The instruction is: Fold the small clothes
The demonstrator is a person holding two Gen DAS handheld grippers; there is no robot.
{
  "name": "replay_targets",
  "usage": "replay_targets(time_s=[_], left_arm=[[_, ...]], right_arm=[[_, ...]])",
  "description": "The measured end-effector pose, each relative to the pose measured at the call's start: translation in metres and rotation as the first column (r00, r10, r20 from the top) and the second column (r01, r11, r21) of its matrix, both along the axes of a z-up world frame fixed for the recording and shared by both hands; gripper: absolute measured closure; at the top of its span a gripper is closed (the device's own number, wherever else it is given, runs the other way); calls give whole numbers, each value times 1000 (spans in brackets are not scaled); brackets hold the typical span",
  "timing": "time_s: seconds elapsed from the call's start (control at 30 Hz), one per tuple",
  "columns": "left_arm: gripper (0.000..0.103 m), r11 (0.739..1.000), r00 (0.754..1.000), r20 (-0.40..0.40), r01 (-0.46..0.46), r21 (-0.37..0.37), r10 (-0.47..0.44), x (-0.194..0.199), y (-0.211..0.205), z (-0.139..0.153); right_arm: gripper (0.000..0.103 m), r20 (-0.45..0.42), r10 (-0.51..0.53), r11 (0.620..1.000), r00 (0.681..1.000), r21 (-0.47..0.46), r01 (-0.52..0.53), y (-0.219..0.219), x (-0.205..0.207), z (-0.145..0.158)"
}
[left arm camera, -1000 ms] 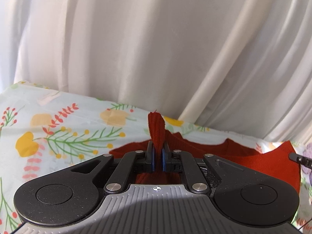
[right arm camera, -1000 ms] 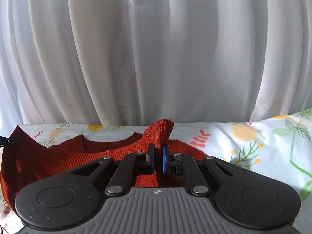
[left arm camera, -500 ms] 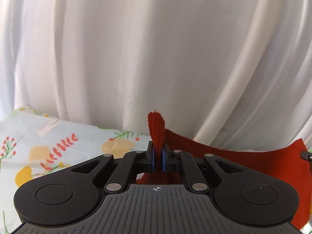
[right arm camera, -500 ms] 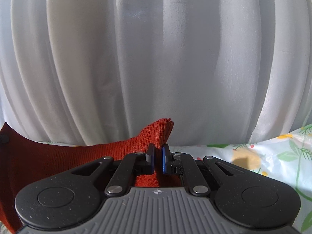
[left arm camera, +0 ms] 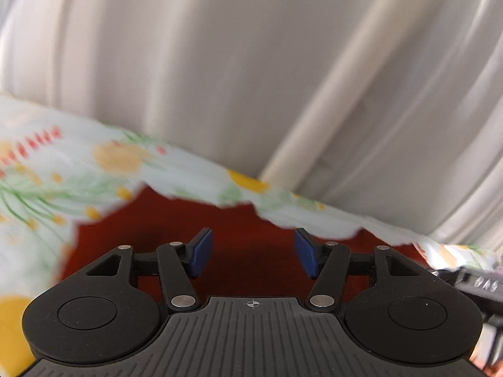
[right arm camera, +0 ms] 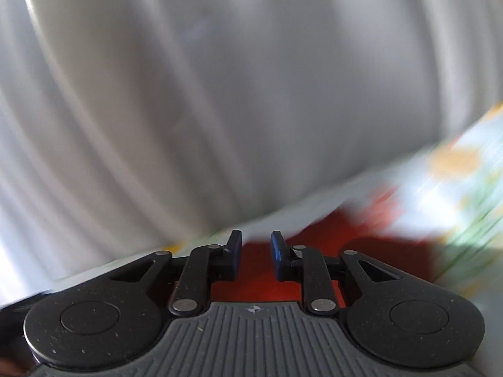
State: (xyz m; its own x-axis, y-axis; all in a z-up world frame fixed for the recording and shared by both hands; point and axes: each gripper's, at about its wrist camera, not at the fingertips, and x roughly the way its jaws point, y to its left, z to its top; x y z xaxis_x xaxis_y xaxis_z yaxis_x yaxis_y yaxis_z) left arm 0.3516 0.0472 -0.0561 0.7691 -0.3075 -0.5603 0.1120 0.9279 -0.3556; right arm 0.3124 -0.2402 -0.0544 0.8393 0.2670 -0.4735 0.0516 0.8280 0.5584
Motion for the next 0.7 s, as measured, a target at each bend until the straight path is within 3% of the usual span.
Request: replay_targets(time_s=[0.07,0.13,0.23,0.27,0.3,0.4,0.5,0.57,0.7], left_arm=[[38,999,999,36,8,34,-9,3,-17,-13],[37,995,999,52,-20,100,15,10,-24,-23],[41,984,994,43,-110,138,105,23,-11,-33],[41,981,990,44,-141,133,136,25,-3,-32],[41,978,987,38,-162,131,158,28,4,-31],[41,983,987,40,-159,97,155,27,17,-31],[37,982,989,35,-145,117,142,27,14,-29],[35,984,992,19,-126,127,125,23,10,-25],[25,992,998,-23,-63,107,66,8,2,-22]], right_arm=[[82,-34,147,980,989,142,-141,28,10,-23],[82,-42,207,965,978,173,-196,49,19,-40],[88,-25,139,990,990,4,-139,42,27,-45],[96,-38,111,993,993,-30,-112,29,31,-46],[96,-53,73,996,996,-38,-75,14,34,-46],[100,-57,-76,967,995,-248,59,-25,38,-39],[103,-70,-119,975,990,-195,103,-47,30,-36],[101,-64,-143,964,988,-237,124,-39,23,-32],[92,-39,-52,985,998,-166,45,-22,-6,-23]])
